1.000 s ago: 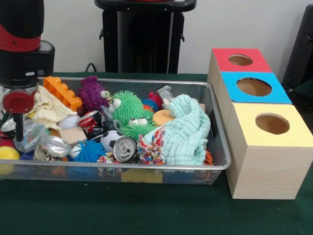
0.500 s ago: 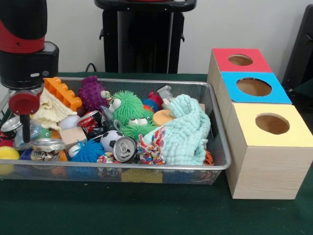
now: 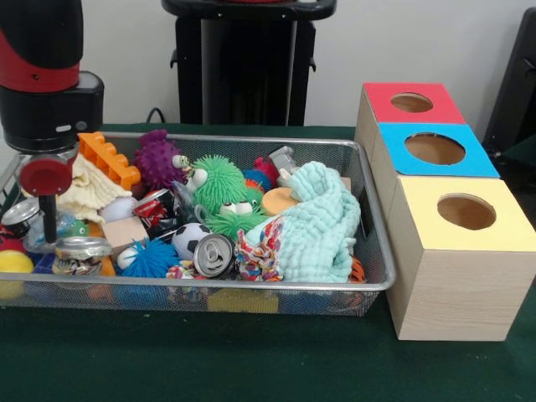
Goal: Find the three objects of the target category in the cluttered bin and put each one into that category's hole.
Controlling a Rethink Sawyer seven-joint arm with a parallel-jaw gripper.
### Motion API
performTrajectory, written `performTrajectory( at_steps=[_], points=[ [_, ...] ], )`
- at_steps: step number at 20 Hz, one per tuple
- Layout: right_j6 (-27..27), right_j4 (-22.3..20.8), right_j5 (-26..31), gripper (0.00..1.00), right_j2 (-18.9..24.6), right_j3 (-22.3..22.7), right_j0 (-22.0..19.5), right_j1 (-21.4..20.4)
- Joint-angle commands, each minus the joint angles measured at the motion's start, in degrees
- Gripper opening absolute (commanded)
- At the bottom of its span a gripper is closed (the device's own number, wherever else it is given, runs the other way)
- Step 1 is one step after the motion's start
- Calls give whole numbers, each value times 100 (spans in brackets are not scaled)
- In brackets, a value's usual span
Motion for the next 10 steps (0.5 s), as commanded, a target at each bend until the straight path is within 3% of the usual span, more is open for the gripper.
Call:
performTrajectory(
  at_steps=[1,5,10],
  points=[
    [-154,-10,-38,100,523,498,72,93],
    [-208,-51,-166,100,569,434,1,229],
    [266,-153,-761,100,244,356,238,383]
  ],
)
